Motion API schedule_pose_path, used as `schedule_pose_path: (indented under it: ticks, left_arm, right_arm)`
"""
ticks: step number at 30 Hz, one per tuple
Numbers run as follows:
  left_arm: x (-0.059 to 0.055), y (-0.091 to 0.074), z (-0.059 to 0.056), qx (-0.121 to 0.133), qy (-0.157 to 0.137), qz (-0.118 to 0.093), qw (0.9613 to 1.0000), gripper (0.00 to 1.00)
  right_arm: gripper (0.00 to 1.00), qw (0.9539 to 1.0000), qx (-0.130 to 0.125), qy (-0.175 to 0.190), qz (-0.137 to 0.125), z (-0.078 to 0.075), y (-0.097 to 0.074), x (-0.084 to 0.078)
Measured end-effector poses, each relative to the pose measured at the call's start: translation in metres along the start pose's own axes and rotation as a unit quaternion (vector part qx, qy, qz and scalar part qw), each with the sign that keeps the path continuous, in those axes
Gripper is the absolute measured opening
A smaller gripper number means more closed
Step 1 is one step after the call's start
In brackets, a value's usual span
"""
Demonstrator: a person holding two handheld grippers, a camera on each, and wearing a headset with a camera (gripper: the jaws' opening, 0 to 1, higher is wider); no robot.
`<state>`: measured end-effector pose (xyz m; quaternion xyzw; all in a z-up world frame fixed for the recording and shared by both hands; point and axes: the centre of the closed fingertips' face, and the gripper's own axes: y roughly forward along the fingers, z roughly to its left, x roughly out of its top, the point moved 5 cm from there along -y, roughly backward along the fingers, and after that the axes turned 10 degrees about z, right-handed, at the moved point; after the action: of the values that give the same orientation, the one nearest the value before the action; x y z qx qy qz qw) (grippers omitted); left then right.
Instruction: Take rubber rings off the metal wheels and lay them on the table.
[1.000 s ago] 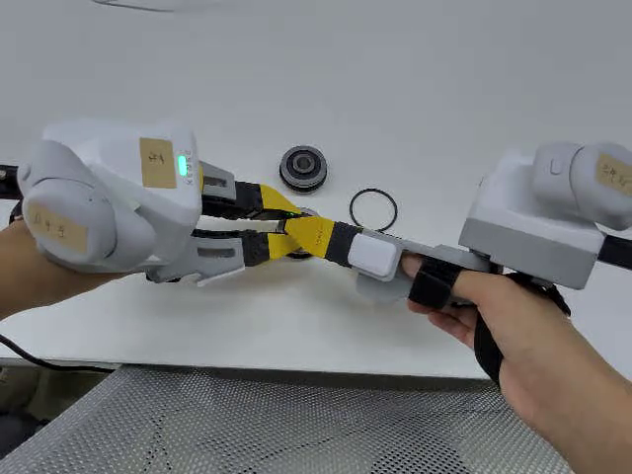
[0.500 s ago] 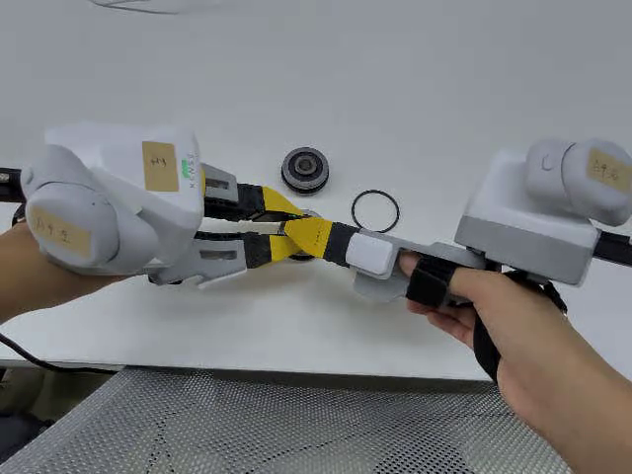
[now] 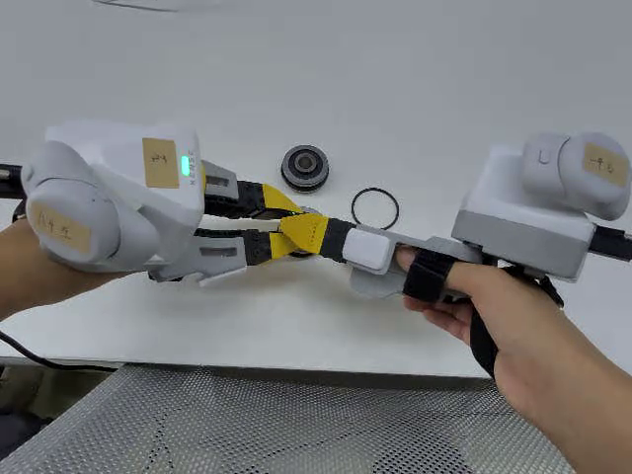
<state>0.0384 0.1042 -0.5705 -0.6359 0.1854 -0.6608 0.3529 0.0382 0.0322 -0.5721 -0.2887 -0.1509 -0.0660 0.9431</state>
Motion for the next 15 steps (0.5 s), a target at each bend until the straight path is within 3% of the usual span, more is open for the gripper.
schedule_pose_path:
  ticks: [15]
  left_arm:
    - [-0.0014,-0.0005,-0.0001,0.001,-0.001,-0.001,1.0000,0.13]
  right_arm:
    - [0.32,0.9999,0.001,0.012,-0.004,-0.0046,-0.0045,-0.0010]
